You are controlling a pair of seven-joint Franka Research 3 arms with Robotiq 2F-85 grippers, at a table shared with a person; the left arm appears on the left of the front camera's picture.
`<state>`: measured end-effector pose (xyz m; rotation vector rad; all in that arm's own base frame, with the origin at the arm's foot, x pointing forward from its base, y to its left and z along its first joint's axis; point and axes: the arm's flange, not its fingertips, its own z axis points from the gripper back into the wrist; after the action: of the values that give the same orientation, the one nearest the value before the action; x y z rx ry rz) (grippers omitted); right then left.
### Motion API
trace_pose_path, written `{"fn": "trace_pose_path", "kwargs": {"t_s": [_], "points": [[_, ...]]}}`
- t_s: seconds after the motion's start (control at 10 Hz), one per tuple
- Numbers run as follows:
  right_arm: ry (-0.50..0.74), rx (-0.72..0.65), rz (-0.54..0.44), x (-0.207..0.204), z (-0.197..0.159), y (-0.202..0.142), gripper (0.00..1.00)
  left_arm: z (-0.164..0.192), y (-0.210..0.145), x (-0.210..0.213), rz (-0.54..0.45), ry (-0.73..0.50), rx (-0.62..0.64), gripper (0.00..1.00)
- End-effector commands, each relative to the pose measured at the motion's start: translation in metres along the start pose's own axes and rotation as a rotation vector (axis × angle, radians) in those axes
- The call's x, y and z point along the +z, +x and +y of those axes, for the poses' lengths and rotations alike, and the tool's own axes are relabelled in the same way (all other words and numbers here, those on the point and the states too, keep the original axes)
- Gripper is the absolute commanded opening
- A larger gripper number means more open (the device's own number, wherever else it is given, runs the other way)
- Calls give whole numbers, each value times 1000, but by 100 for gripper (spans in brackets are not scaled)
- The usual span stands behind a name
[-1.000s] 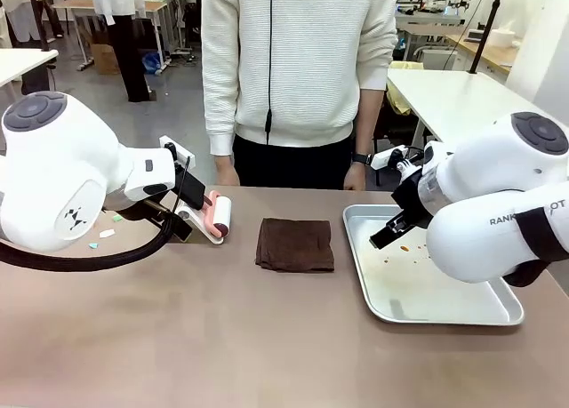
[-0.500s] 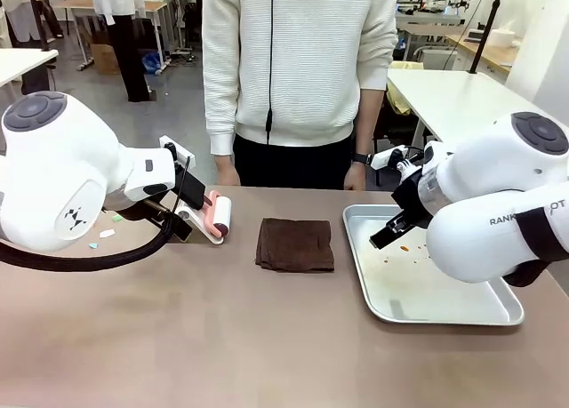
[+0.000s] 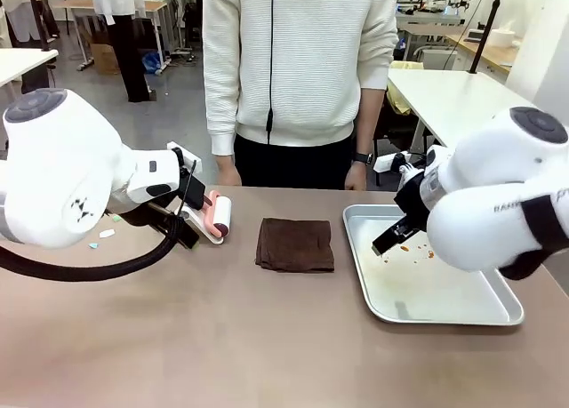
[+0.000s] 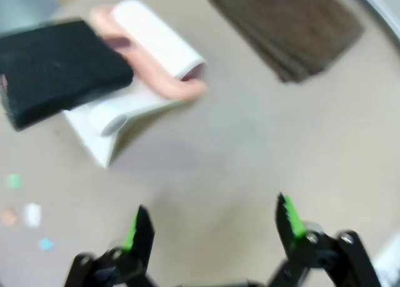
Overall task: Clean the surface of the table.
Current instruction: Hold the Lint Roller with your left hand and the towel with your right hand.
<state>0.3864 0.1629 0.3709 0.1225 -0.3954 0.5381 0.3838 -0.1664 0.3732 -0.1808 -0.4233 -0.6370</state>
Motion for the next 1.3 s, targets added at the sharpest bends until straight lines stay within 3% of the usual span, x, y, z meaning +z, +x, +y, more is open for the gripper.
{"fn": "trace_pose_path", "kwargs": {"t_s": [0.0,0.1,0.3,0.5,0.8,1.0,1.2], "points": [[173,-284,107,42,-16,5,100,31,-17,41,129,-133,133,100],[235,-323,155,52,-19,-2,100,36,-25,50,173,-99,251,100],[403,-358,179,75,-26,-22,100,49,-37,80,142,-245,365,100],[702,-374,117,100,-46,-57,100,93,-65,122,-28,-597,440,100],[1009,-503,8,100,-78,-106,100,159,-125,142,-186,-752,611,100],[1067,-615,-45,93,-95,-142,100,167,-171,136,-313,-833,765,100],[1048,-827,-129,88,-138,-185,100,156,-203,129,-383,-862,845,100]]}}
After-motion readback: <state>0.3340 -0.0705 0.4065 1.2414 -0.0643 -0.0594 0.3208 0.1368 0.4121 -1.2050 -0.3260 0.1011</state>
